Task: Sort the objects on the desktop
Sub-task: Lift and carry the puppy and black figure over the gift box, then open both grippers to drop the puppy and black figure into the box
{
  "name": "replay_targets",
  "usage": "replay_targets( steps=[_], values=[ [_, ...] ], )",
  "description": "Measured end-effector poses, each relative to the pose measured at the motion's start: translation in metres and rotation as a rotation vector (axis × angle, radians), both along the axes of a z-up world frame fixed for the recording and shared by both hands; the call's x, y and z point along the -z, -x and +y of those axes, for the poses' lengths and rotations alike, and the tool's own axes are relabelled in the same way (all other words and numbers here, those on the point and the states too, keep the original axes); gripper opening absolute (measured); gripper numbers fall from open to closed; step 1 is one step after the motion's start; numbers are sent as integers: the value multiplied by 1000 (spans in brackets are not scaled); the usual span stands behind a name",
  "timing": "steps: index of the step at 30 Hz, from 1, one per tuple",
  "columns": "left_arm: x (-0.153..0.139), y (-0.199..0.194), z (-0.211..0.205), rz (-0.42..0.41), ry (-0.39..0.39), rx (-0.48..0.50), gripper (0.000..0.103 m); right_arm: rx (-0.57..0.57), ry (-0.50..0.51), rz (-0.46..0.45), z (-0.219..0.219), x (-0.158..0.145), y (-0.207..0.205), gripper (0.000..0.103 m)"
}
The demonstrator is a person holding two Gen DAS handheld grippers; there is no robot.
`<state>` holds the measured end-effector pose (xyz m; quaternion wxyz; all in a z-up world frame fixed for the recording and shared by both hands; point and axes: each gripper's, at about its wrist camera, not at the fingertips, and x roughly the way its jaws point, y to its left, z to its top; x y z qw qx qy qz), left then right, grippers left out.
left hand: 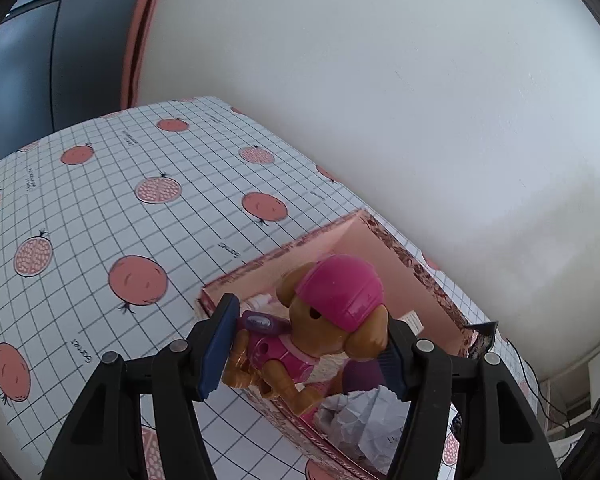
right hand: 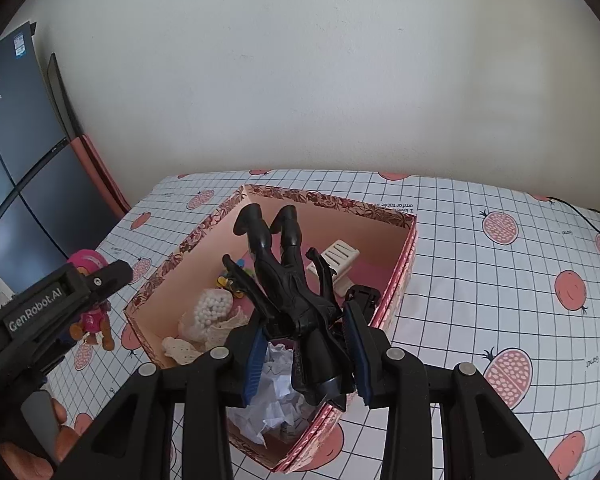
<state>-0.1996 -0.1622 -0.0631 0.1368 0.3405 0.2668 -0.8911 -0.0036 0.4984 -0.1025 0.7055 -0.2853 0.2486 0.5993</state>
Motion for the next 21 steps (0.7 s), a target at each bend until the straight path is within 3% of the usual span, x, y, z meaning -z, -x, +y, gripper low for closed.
replay_targets(
  steps=[13,14,16,21],
  values=[
    [2,7,13,-28,19,44,65,-14,12,6,2,1,-1,42],
    [4,9,14,-41,21,43,66,-17,15,-3,3,2,0,44],
    [7,11,14,-69,19,52,68,-18,21,-20,3,3,1,66],
    [9,14,19,-89,29,69,69,-26,14,-47,2,3,5,67]
  ],
)
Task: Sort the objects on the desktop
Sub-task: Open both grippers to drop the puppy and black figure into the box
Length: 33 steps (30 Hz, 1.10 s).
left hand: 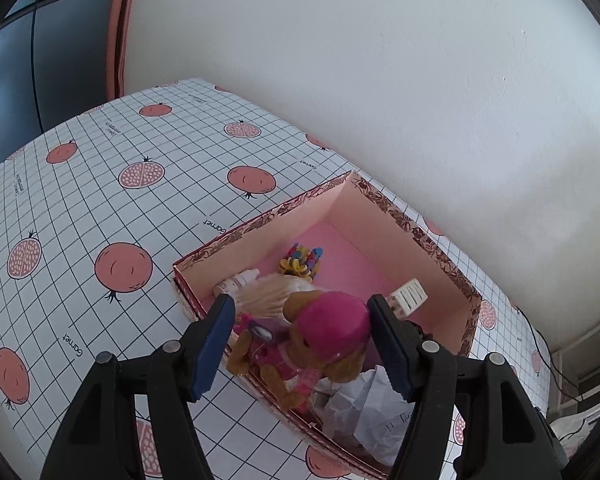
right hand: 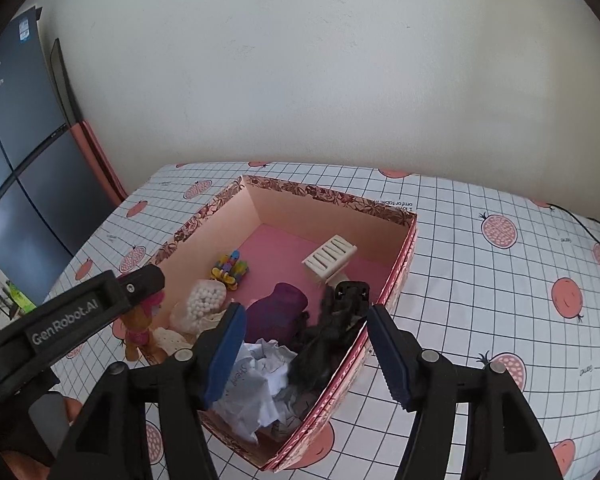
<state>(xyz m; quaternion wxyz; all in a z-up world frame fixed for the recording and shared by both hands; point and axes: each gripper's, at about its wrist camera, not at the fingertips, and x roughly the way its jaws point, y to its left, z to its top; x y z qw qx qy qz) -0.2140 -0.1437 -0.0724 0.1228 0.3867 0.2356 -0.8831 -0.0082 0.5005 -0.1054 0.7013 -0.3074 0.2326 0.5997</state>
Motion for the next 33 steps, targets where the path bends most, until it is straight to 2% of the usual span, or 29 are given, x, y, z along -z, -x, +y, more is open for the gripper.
replay_targets(
  steps=[8,12,18,27,29,31,33],
  values=[
    [-3,-1,1,5,8,3,70,18,-4,-7,0,0,-2,67],
    [-8,-4,0,22,21,-8,86,41,-4,-16,0,0,-6,69],
    [-11,-7,-4,35,15,-30,91,74,-6,-4,1,-1,-13,75],
    [-11,-7,-4,14,42,-45,91,88,-2,10,0,1,-17,75],
    [-10,-7,-4,2,51,-52,91,86,-2,10,0,1,-17,78],
    [-9,-8,-5,-2,54,-59,91,92,-7,4,0,1,-18,88],
    [-7,-7,-6,-19,54,-65,95,94,-9,7,-1,1,-19,90]
  ],
)
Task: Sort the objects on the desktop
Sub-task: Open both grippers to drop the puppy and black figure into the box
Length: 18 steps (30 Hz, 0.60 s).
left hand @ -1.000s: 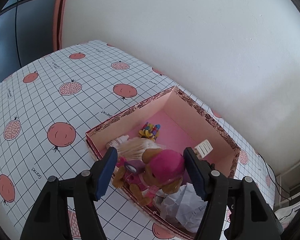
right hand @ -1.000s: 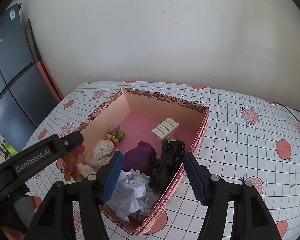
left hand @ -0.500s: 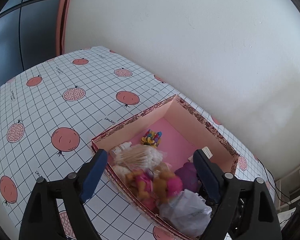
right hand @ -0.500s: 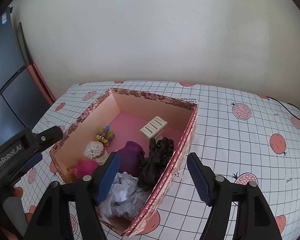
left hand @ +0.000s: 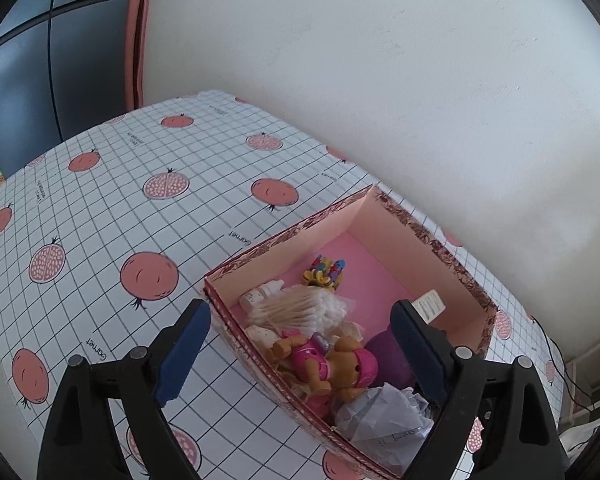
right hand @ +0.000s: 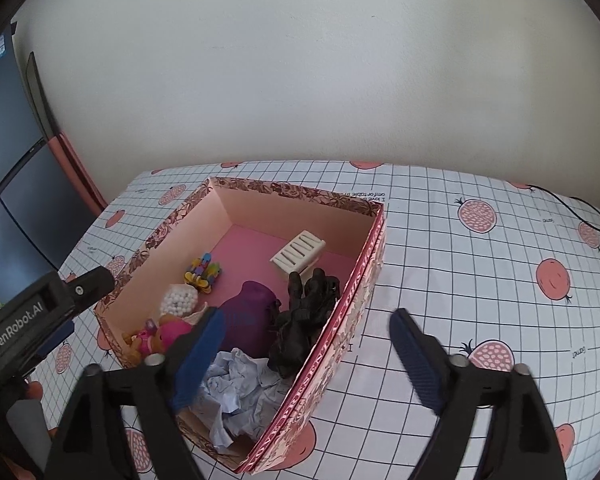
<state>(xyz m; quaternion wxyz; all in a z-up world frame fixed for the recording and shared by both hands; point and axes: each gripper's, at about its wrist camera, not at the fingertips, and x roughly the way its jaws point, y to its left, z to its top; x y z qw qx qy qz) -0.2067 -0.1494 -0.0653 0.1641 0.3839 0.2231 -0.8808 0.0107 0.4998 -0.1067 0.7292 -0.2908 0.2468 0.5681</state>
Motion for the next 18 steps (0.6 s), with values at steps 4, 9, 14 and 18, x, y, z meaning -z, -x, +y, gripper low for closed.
replay_targets(
  steps=[4,9,14,18],
  values=[
    [3,0,-2,-25,8,-19,95,5,9,8,1,1,-2,99],
    [6,0,-5,-47,14,-35,95,7,16,12,1,3,-3,102],
    [10,-1,-7,-73,18,-45,95,12,25,13,2,4,-4,103],
    [11,-1,-8,-78,18,-52,95,21,33,20,2,6,-6,103]
  ],
)
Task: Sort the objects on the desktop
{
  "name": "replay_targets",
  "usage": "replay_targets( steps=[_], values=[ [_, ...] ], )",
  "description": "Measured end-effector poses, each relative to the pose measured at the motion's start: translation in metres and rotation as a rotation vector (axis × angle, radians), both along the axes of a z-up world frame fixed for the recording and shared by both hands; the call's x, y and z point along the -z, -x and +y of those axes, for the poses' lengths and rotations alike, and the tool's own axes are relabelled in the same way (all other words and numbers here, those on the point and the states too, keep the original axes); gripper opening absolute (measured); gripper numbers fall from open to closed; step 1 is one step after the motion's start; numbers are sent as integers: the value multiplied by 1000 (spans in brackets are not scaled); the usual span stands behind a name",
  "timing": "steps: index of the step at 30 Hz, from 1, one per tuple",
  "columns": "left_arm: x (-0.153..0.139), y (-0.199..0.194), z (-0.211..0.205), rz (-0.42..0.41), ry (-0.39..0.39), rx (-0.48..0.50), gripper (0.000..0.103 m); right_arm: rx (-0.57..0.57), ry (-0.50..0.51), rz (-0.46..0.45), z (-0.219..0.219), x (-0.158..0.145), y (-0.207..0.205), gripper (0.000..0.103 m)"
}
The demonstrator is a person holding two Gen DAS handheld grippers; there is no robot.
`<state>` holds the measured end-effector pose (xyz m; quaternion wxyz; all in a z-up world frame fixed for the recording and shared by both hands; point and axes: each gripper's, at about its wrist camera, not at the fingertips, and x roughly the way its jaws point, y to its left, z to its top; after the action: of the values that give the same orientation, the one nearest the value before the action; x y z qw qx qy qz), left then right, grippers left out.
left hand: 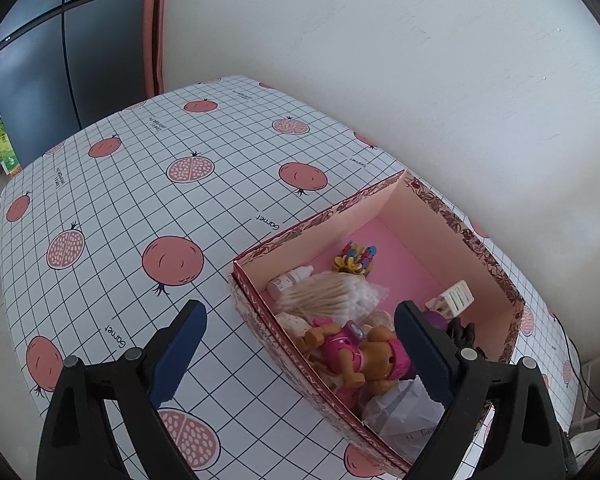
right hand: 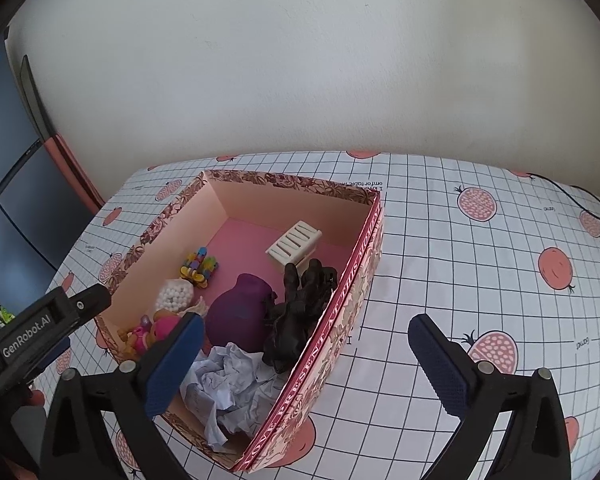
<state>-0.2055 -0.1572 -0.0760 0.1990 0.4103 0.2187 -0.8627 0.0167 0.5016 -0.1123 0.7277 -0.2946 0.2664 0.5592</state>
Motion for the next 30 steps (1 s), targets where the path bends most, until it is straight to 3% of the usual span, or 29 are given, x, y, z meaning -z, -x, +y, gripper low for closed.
replay_targets(
  steps=[9,14,19,30],
  values=[
    [-1,0,5,-38,15,1,95,4,11,0,-6,-10,-1,103],
    [-10,-3,10,-37,14,33,95,-2,26,29,-19,-31,-1,103],
    [-36,-17,21,-4,26,82,95,40,30,-5,-40,-59,-4,103],
    [-79,-56,64,-53,130,204,95,107,15,6,-110,-107,1,103]
  ],
)
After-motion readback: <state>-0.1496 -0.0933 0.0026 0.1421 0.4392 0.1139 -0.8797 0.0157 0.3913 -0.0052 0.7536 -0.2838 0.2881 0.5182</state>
